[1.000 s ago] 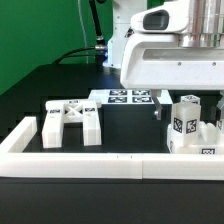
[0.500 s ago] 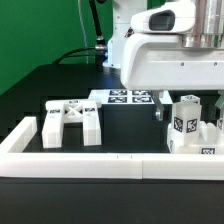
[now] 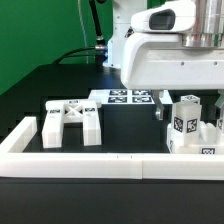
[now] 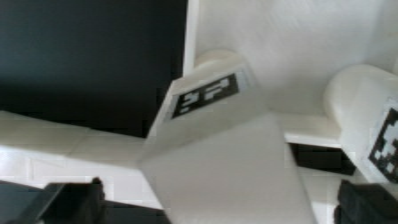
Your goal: Assemble chair
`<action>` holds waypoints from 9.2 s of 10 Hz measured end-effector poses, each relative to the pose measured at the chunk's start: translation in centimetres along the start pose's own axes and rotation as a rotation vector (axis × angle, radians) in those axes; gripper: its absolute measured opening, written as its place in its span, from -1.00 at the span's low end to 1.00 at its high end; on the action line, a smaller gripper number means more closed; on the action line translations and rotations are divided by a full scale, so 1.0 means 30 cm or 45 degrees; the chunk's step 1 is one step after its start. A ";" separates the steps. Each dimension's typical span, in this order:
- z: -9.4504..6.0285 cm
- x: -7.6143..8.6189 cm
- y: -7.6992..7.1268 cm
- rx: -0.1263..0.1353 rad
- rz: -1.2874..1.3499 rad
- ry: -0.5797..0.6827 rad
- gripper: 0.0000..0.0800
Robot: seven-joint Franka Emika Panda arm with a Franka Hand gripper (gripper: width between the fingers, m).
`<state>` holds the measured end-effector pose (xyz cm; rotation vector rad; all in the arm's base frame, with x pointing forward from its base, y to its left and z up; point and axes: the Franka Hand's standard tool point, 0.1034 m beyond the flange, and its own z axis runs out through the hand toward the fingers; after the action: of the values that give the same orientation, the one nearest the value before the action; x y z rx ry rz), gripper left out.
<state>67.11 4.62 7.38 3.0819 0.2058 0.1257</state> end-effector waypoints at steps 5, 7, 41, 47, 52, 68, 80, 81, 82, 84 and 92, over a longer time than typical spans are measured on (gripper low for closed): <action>0.003 -0.004 0.025 -0.001 0.017 -0.003 0.62; 0.002 -0.003 0.014 0.000 0.015 -0.002 0.59; 0.008 0.007 0.054 0.041 1.534 -0.020 0.62; 0.011 0.005 0.058 0.041 0.994 -0.011 0.62; 0.004 0.015 0.048 0.033 0.547 0.001 0.62; 0.023 0.001 0.030 0.020 0.190 0.003 -0.28; 0.024 -0.030 0.047 0.005 0.770 -0.056 0.29; 0.020 -0.029 0.047 0.005 0.769 -0.055 0.55; 0.001 -0.021 0.046 0.010 0.762 -0.046 0.60; -0.050 -0.020 0.029 0.023 0.756 -0.029 0.62; -0.066 -0.101 0.011 0.034 0.719 0.002 0.62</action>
Offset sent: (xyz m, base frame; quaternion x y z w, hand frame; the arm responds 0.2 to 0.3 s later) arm -0.0079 -0.0029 -0.0008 0.0021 0.0053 0.0027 1.0000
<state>63.99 3.97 9.15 3.0666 -0.6702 0.1438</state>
